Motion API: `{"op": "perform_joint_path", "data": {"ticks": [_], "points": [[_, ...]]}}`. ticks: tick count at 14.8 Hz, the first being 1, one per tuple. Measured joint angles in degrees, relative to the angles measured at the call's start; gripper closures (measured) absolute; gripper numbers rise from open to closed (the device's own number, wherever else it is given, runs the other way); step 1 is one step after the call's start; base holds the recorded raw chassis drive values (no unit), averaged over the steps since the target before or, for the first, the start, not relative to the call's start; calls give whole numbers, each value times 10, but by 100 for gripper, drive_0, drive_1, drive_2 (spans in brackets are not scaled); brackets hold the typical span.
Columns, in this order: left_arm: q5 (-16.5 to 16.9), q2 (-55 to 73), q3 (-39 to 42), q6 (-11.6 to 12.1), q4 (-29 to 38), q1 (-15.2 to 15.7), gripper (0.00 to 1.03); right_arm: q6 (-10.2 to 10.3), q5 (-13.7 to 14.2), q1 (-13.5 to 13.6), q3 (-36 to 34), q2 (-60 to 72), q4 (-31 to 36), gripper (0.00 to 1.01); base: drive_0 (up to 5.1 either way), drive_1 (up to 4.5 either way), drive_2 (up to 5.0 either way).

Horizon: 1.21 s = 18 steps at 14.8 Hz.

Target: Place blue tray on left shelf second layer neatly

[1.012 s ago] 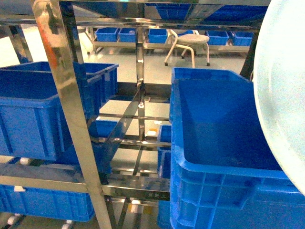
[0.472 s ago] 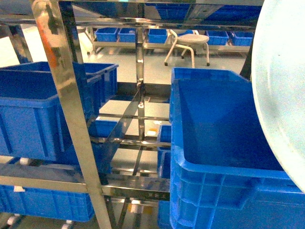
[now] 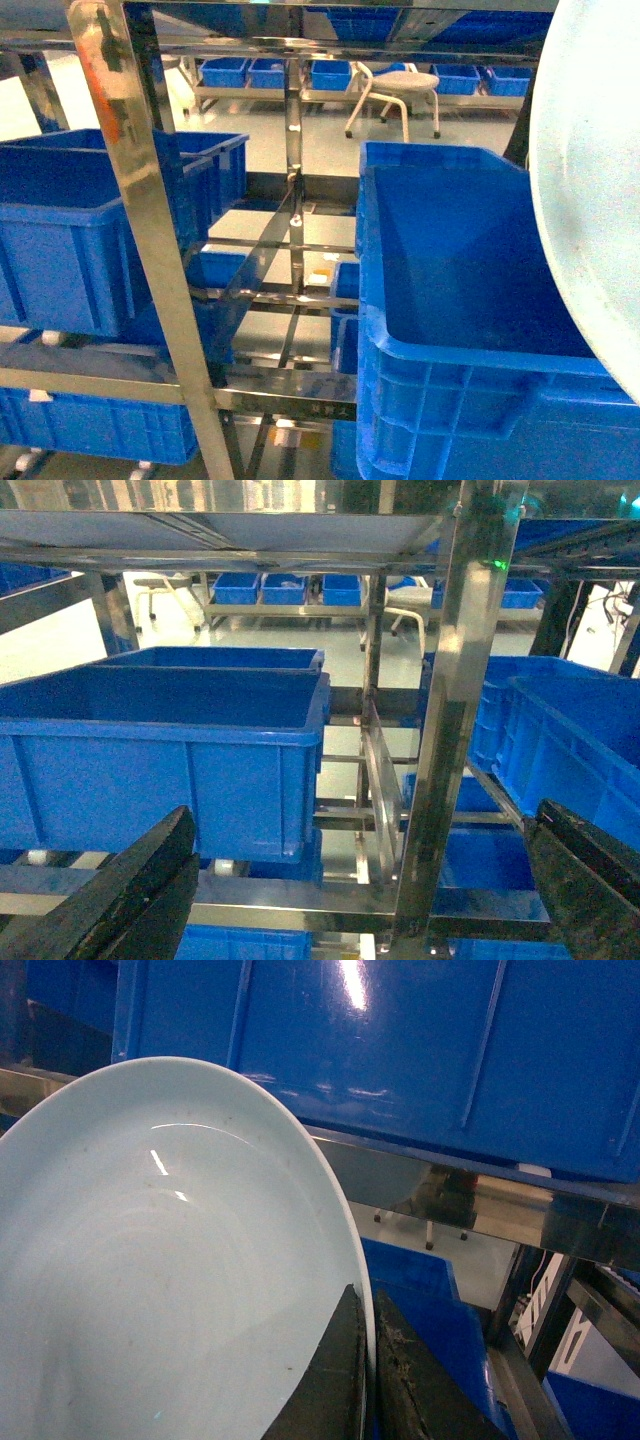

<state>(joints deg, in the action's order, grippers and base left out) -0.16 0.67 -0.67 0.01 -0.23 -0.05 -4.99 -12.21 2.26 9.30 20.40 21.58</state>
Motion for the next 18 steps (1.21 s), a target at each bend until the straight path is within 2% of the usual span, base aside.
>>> {"op": "perform_joint_path", "data": {"ticks": [18], "points": [[0, 0, 0, 0, 0, 0, 5, 0, 0, 0, 0, 0, 0, 99, 0, 0, 0]]}}
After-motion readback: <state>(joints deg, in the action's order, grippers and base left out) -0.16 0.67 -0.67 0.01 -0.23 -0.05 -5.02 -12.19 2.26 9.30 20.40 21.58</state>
